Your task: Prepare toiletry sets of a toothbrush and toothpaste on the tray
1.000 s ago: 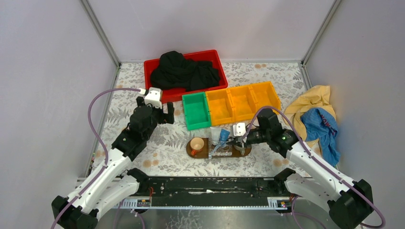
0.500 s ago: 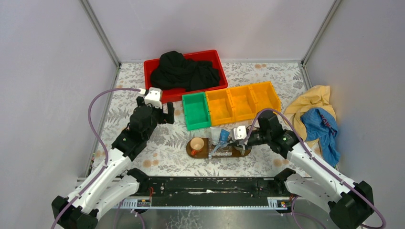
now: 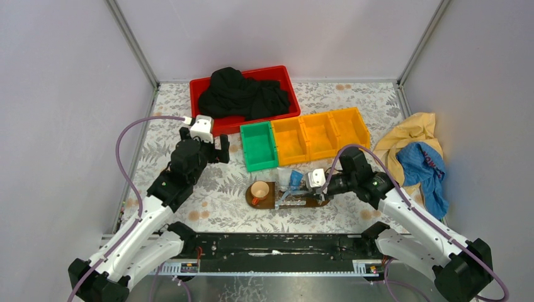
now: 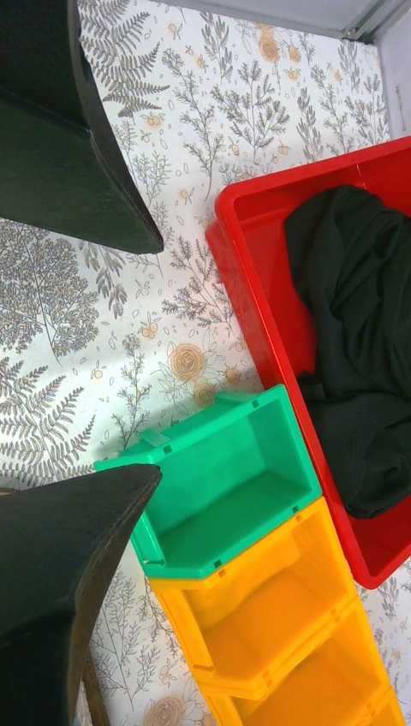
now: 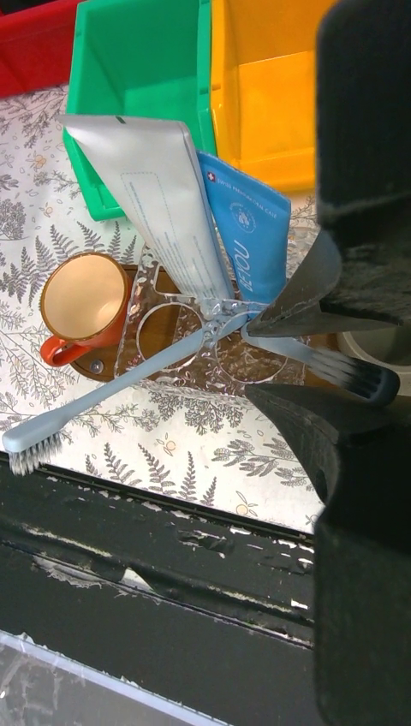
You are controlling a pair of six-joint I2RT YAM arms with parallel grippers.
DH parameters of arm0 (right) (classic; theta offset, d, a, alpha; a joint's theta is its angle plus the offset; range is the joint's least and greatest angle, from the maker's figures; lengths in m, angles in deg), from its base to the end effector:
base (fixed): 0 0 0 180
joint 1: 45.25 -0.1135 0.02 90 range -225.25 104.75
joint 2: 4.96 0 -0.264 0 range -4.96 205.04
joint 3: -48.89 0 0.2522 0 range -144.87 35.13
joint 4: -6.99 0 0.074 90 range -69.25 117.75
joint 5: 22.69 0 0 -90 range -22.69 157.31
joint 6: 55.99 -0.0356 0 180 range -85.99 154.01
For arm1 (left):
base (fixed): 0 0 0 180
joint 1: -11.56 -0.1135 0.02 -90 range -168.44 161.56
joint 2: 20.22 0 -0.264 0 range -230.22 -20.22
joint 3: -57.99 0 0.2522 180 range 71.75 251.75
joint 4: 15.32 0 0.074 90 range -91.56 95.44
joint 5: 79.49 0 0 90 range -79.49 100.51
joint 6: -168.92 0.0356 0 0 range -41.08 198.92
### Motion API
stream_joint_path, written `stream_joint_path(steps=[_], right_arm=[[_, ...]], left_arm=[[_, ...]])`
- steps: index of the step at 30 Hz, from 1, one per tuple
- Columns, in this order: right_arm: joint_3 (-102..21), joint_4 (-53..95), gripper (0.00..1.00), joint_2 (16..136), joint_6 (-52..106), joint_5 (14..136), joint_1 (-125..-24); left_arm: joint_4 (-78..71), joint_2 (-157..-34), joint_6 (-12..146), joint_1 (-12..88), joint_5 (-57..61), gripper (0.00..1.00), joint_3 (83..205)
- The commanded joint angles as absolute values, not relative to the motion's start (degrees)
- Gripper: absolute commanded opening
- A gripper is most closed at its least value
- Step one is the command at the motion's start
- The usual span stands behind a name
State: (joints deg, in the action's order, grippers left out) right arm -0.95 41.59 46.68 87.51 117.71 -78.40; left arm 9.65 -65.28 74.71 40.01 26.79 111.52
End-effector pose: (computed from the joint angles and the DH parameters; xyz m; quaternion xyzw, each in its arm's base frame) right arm 0.1408 0.1247 0.2552 -0.6938 0.4558 0.3020 0.4687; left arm 0.1689 -0.0802 0.3068 0.0837 0.7933 -0.0577 0.6003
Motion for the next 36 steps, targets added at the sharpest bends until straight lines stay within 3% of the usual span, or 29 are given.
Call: stream_joint_path(steps=[1, 19, 36], right_arm=[[-0.99, 42.43, 0.34, 46.02, 89.33, 120.18, -78.97], [-1.85, 44.70, 0.48, 45.76, 89.93, 122.58, -78.99], [-3.61, 45.59, 0.75, 44.51, 85.83, 123.12, -78.91]], left_arm=[[6.88, -65.24, 75.31, 39.54, 26.60, 1.00, 111.38], [6.88, -65.28, 75.17, 39.34, 26.53, 1.00, 111.39], [6.88, -65.28, 75.12, 39.07, 26.42, 1.00, 111.37]])
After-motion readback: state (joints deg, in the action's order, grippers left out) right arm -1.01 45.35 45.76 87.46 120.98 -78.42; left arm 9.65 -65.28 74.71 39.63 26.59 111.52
